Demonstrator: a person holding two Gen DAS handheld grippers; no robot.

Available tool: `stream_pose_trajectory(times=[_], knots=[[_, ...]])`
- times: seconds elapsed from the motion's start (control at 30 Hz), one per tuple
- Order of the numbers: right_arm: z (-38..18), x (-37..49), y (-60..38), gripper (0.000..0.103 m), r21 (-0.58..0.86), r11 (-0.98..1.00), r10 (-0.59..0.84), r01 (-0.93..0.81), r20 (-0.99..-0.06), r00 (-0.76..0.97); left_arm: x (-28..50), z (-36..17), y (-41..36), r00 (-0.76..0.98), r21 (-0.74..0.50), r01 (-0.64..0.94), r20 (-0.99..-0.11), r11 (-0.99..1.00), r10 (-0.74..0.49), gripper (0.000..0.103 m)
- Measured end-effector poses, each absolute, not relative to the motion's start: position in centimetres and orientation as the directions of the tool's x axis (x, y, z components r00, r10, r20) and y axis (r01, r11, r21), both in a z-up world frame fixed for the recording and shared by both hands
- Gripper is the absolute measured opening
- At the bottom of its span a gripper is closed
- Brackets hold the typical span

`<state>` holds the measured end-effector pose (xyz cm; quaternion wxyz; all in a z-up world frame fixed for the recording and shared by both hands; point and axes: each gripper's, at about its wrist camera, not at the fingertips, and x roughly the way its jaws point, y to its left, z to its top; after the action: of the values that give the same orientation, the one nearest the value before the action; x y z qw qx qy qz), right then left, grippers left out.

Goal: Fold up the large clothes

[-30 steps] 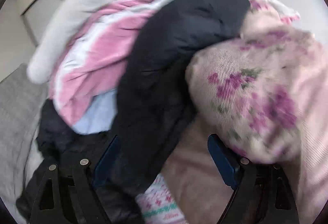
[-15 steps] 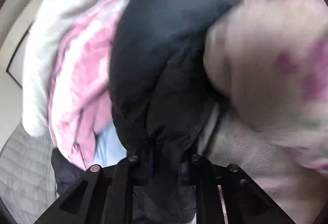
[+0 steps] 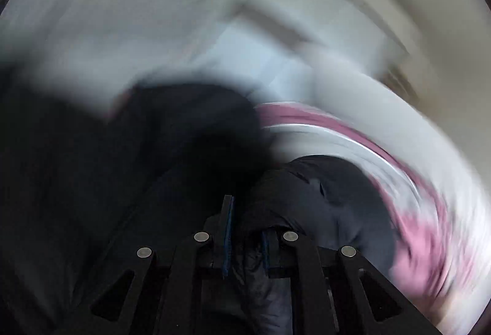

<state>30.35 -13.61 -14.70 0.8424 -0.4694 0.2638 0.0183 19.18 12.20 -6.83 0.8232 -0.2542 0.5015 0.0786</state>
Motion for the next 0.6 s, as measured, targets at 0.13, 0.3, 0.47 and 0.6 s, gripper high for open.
stream_pose_trajectory(times=[0.13,0.3,0.47,0.6], knots=[[-23.4,26.3,-9.1,0.037,-0.855,0.283,-0.262,-0.435,-0.505,0.823,18.7,-6.9,13.5,0.496,-0.377,-0.408,-0.856,0.831,-0.145,0.097],[-21.7,26.6,-10.3,0.062,-0.734,0.453,-0.228,-0.506,-0.644,0.73,18.6,-6.7,14.1,0.503,-0.401,-0.411,-0.849,0.819,-0.163,0.097],[-19.3,25.0,-10.4,0.068,-0.785,0.436,-0.218,-0.441,-0.567,0.794,18.8,-6.8,14.3,0.505,-0.426,-0.42,-0.843,0.801,-0.183,0.097],[-11.7,23.5,-15.4,0.068,-0.369,0.836,0.039,-0.406,-0.698,0.715,18.8,-6.8,14.2,0.503,-0.436,-0.417,-0.841,0.797,-0.198,0.097]])
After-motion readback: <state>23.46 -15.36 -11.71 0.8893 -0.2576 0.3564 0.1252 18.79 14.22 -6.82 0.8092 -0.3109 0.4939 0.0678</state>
